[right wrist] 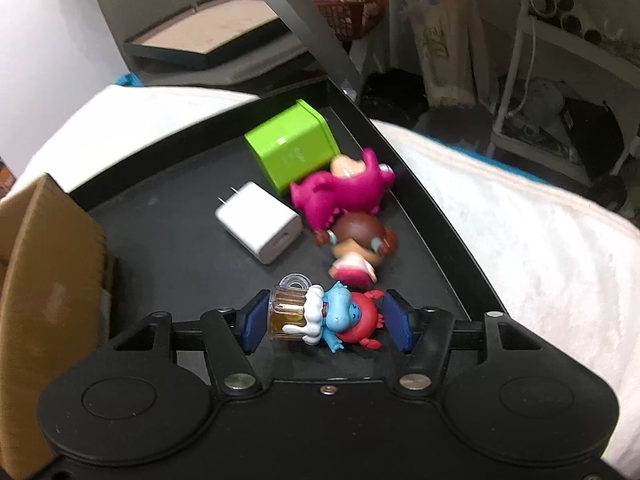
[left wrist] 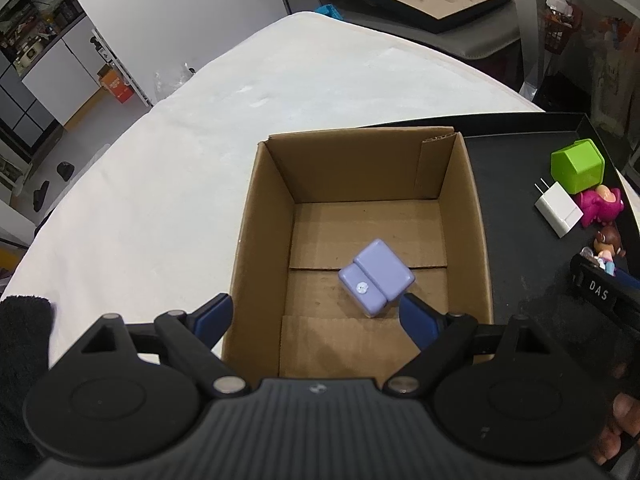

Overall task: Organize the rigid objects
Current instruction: 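Move the right tool back over the blue-red figurine and grasp it, then carry the blue-red figurine into the box and open the right tool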

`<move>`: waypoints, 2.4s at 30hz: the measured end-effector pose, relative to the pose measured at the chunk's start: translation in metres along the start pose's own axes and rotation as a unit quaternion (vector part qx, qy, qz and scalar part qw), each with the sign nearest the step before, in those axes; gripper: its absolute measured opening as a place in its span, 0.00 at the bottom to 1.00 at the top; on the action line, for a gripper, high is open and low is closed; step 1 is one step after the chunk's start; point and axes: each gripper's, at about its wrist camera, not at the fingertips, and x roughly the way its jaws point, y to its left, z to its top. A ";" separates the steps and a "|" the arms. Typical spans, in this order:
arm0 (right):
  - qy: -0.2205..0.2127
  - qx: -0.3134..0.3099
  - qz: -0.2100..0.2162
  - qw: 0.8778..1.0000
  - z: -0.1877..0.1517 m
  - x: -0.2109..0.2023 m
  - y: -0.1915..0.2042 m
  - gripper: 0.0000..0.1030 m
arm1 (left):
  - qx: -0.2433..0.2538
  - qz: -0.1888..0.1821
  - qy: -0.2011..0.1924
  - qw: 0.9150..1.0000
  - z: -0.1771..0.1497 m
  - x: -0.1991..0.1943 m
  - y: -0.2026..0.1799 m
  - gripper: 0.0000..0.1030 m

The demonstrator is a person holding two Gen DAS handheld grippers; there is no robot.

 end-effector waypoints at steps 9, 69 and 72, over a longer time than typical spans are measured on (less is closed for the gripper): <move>-0.030 -0.001 0.036 0.999 0.009 -0.024 0.009 0.57 | -0.025 -0.012 -0.014 1.000 -0.006 -0.005 0.018 0.87; -0.091 -0.147 0.196 0.965 -0.006 -0.074 0.156 0.57 | -0.145 -0.171 -0.010 0.974 -0.030 0.052 0.114 0.12; -0.087 -0.152 0.194 0.965 -0.008 -0.071 0.162 0.57 | -0.137 -0.175 -0.012 0.975 -0.030 0.051 0.113 0.13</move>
